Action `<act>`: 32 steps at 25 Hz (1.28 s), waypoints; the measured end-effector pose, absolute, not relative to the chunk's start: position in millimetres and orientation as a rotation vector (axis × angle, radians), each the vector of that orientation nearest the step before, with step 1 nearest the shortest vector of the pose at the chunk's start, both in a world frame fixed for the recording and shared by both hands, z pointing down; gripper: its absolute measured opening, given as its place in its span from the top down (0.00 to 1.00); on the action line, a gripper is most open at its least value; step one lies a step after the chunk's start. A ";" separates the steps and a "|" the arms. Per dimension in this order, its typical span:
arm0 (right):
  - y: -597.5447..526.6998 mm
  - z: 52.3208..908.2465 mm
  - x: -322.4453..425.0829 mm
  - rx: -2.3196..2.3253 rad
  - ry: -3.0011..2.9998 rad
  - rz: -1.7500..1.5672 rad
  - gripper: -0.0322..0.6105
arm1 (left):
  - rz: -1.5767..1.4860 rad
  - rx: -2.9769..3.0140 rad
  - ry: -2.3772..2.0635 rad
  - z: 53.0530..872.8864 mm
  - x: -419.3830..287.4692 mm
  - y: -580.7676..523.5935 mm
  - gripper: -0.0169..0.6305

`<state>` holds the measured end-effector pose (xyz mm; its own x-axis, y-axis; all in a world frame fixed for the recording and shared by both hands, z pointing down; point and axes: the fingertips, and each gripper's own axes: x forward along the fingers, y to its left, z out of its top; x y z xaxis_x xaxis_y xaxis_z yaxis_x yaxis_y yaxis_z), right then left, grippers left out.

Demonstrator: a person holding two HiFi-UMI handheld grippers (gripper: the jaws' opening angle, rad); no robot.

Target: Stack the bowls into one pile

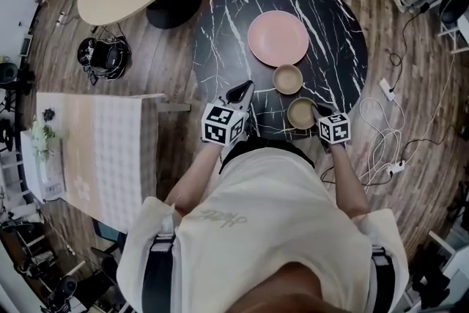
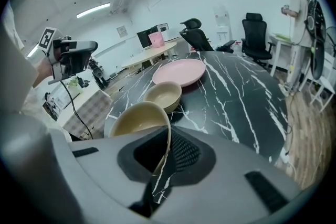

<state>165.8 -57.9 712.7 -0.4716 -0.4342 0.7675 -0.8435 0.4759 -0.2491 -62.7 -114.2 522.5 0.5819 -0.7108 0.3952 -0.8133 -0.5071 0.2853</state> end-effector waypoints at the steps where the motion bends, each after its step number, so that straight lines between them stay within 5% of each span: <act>1: -59.4 709.9 165.1 1.050 -2.097 0.831 0.91 | 0.314 2.367 -1.226 523.0 -64.5 -113.2 0.94; 32: -173.7 695.4 114.1 0.913 -2.201 0.717 0.91 | 0.275 2.224 -1.392 523.4 -109.0 -139.2 0.94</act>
